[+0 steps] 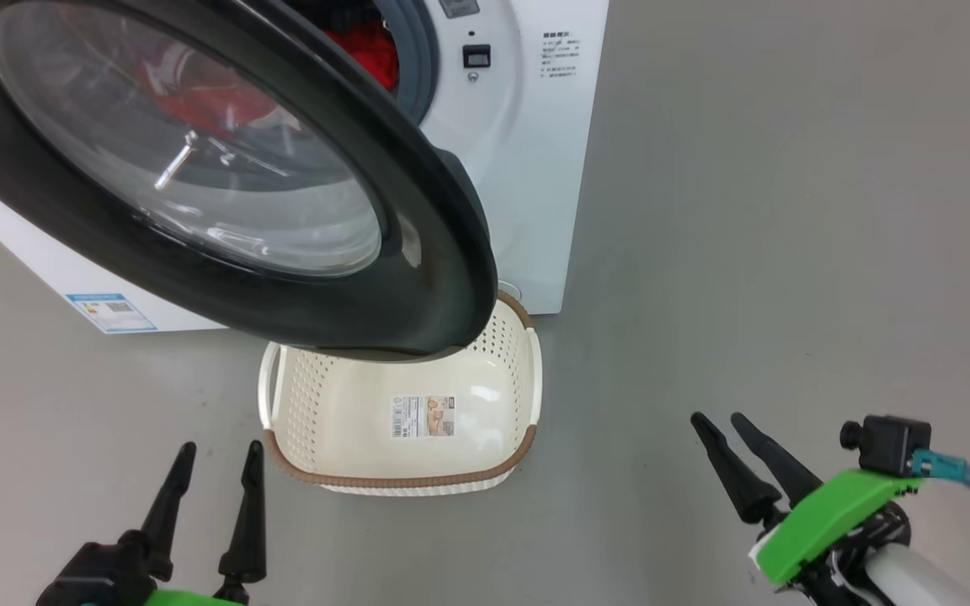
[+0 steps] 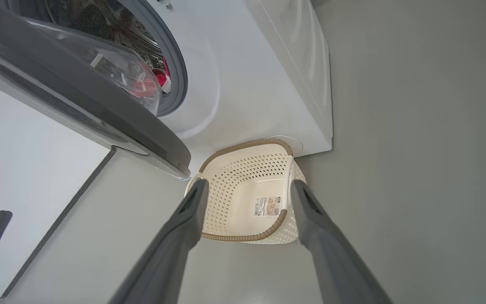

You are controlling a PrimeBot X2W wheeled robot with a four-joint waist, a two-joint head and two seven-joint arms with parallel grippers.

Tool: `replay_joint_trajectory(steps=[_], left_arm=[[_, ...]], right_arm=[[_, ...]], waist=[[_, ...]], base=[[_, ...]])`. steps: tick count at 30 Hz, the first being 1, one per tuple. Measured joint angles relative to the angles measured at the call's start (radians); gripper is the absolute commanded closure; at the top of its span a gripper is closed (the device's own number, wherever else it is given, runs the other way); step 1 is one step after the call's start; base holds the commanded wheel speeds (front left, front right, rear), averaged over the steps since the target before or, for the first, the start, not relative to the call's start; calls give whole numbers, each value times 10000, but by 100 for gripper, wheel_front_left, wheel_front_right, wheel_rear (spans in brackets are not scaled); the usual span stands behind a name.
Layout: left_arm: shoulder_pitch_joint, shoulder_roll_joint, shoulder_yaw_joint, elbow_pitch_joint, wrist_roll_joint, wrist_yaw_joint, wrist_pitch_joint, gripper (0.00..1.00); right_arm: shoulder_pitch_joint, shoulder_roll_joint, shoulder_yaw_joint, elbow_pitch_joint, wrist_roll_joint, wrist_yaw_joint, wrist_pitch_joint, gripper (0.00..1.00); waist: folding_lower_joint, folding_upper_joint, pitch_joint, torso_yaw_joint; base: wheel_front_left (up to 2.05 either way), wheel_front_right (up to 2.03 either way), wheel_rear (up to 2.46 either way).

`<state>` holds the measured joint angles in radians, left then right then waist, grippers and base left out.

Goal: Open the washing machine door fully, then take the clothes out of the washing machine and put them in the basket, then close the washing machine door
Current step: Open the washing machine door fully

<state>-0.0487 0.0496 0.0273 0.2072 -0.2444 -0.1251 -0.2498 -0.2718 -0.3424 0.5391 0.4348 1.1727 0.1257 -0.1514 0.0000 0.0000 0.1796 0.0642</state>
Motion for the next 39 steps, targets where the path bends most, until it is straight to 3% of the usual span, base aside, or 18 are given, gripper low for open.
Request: replay_joint_trajectory(steps=[6,11,17,23,30,39], left_arm=[[0,27,42,27,0,0,0,0],[-5,38,117,29,0,0,0,0],[-9,36,198,31,0,0,0,0],[-9,33,259,6,0,0,0,0],[-10,21,263,0,12,0,0,0],[0,-12,263,-2,59,0,0,0]], right_arm=[[-13,-290,456,550,-1294,0,-965,0],[118,192,-1582,153,-3764,0,-986,0],[1419,1363,-3461,-673,-6437,0,-1009,0],[2051,2259,-5116,-1852,-8203,0,-1011,0],[2624,2683,-5800,-2196,-8817,2,-1012,0],[2689,2800,-5833,-2161,-8861,2,-1011,0]], waist=[[1,0,24,-33],[0,0,58,-44],[1,0,32,-45],[0,0,9,-35],[1,0,-31,30],[0,0,-111,81]], base=[[0,0,0],[0,0,0],[0,0,0],[0,0,0],[0,0,0],[0,0,0]])
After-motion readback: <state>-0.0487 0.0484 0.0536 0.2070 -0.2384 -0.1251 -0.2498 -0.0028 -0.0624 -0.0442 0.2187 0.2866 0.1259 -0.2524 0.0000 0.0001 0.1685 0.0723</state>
